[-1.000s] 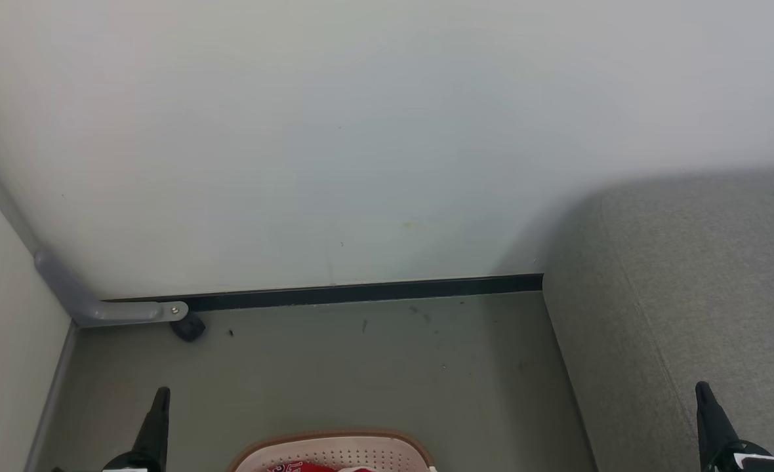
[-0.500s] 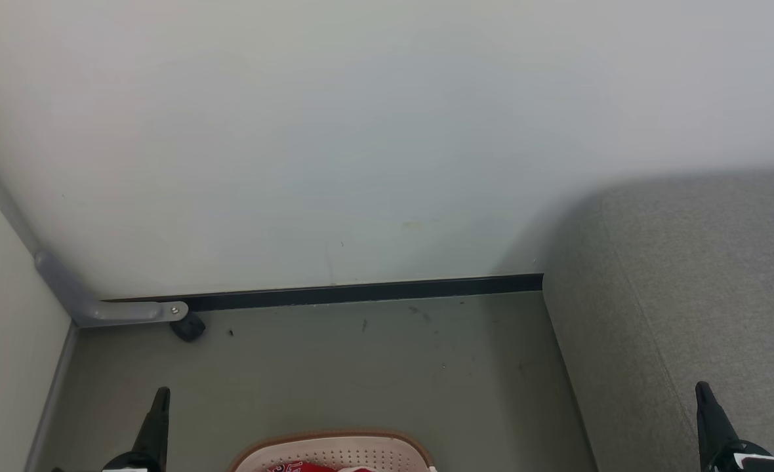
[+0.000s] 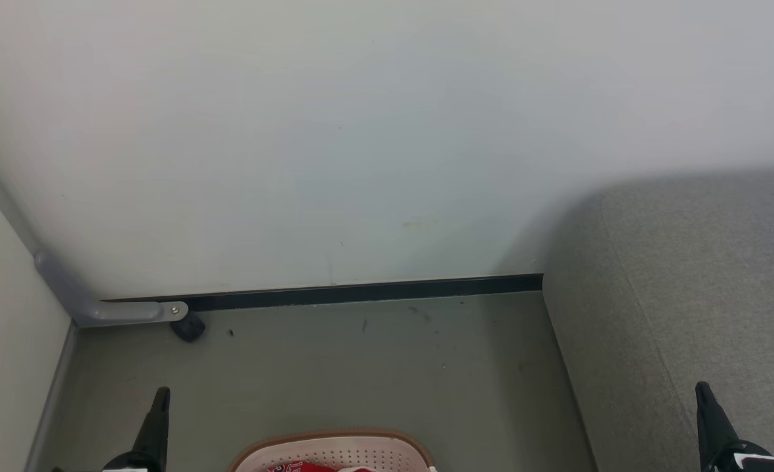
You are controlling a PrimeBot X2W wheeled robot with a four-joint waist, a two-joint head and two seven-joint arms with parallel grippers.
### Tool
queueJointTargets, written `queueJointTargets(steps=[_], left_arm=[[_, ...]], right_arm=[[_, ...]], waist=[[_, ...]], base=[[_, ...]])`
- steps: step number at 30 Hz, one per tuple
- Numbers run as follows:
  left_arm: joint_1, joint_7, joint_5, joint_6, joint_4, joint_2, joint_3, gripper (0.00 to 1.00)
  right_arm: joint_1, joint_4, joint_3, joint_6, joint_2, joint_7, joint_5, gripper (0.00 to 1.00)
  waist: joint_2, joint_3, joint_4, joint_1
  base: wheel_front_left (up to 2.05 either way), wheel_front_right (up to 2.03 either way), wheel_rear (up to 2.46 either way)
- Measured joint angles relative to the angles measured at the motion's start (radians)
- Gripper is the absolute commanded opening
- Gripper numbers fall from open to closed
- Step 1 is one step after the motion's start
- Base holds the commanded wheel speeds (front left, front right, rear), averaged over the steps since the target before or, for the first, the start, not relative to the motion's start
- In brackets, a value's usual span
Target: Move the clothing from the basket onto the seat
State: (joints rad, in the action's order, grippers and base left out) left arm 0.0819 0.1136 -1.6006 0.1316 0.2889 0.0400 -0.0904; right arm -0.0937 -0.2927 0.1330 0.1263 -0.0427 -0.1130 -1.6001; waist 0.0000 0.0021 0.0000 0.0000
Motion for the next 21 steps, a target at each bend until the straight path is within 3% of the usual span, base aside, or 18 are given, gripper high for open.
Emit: queueJointTargets(steps=[21], left_arm=[[0.0, 0.0, 0.0, 0.0, 0.0, 0.0, 0.0, 0.0]], right_arm=[[0.0, 0.0, 0.0, 0.0, 0.0, 0.0, 0.0, 0.0]], waist=[[0.0, 0.0, 0.0, 0.0]], base=[[0.0, 0.0, 0.0]])
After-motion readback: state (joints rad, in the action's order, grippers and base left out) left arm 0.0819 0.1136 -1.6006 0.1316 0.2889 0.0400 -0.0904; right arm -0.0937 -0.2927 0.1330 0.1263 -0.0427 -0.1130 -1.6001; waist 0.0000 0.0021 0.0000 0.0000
